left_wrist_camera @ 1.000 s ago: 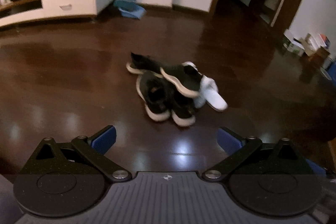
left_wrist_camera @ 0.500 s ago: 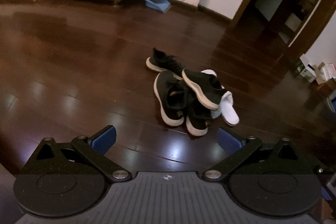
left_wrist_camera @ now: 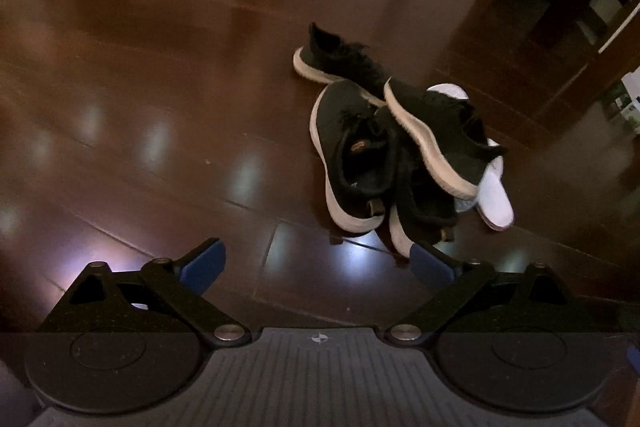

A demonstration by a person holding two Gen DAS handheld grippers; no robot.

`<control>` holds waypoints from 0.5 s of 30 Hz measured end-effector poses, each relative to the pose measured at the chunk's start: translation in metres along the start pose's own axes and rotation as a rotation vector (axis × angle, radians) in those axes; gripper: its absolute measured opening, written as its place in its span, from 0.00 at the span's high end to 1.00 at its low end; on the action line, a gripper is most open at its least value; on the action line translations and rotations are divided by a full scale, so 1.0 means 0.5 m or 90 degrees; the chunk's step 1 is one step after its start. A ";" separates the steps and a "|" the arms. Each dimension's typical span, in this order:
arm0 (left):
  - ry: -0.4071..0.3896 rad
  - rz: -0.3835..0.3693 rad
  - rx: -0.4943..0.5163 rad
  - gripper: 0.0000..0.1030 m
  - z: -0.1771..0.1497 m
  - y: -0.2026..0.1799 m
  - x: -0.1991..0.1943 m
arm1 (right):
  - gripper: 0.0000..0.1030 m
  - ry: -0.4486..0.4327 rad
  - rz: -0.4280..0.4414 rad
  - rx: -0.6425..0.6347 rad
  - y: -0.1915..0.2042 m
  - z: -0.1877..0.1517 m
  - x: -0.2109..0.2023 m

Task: Organize scattered shoes
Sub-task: 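Move both tools toward the pile of black sneakers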

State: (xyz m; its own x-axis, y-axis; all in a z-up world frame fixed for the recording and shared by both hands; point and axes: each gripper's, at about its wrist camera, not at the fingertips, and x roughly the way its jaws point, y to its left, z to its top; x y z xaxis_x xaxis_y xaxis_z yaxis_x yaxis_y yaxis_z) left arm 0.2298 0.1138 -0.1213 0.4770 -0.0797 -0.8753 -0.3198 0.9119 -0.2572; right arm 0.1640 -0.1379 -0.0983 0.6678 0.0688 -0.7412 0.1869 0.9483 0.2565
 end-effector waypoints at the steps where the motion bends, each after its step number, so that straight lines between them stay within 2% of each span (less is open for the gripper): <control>1: 0.005 0.000 -0.005 0.03 0.007 -0.003 0.024 | 0.00 0.003 -0.001 -0.002 0.000 0.001 0.022; 10: 0.032 0.006 -0.060 0.03 0.036 0.010 0.219 | 0.00 0.032 -0.005 -0.024 -0.003 0.005 0.221; 12: 0.039 0.018 -0.071 0.03 0.046 0.007 0.252 | 0.00 0.041 -0.001 -0.030 0.018 -0.023 0.178; 15: 0.053 0.036 -0.084 0.04 0.058 0.002 0.302 | 0.00 0.054 -0.006 -0.037 0.018 -0.032 0.209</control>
State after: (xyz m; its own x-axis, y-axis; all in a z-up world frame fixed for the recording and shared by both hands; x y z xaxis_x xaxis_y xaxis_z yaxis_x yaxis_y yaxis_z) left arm 0.3253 0.1146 -0.2420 0.3878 -0.0680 -0.9192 -0.4509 0.8558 -0.2535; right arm 0.2240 -0.1171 -0.1835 0.6027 0.0841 -0.7935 0.1484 0.9653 0.2150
